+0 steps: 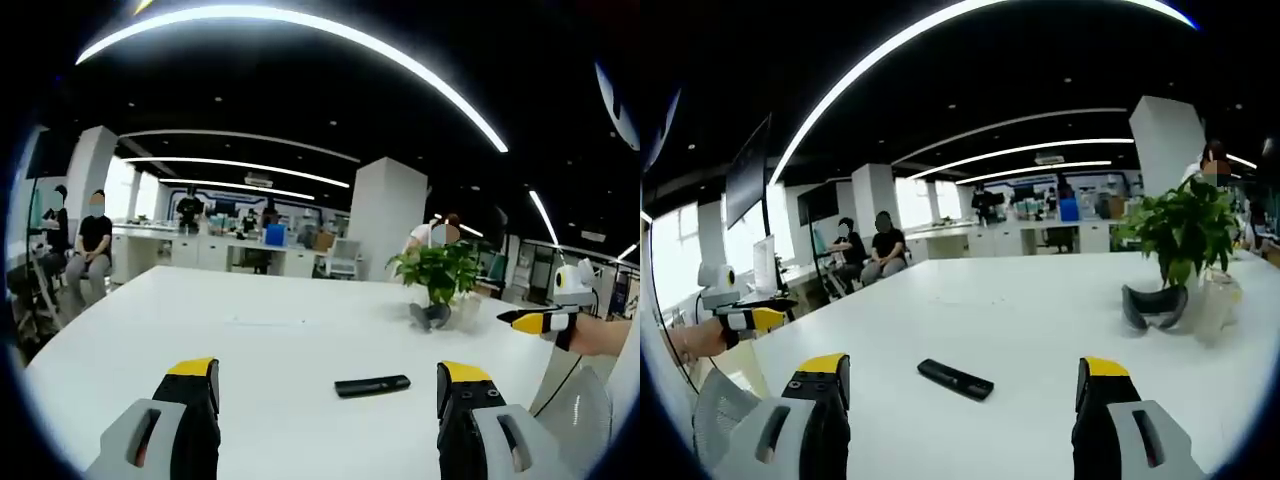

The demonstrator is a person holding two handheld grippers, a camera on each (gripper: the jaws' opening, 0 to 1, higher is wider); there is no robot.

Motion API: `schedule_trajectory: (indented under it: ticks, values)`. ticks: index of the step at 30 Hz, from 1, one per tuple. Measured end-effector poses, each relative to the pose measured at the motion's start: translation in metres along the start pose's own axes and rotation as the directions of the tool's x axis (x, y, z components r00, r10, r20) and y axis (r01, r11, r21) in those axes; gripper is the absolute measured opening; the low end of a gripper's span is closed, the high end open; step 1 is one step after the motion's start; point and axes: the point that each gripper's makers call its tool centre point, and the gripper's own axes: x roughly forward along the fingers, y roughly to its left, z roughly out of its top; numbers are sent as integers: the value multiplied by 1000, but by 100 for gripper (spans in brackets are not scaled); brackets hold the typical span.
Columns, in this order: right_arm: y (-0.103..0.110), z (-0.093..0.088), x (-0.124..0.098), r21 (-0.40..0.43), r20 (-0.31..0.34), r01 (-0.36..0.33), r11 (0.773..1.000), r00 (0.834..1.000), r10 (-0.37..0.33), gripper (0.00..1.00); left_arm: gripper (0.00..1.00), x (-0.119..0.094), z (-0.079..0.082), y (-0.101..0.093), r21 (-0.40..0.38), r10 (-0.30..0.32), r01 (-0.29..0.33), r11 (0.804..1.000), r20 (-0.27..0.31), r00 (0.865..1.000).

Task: Press the specified remote control buttons in sequence, fully releasing each button before pressing the next.

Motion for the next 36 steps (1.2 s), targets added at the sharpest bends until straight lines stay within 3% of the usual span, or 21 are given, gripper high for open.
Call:
schedule_trajectory:
  ticks: [36]
  values:
    - [-4,-7,-2,12,-15,8,1000,1000,-8,92,93,1,-3,-2,4,-17,17,1000,-13,1000]
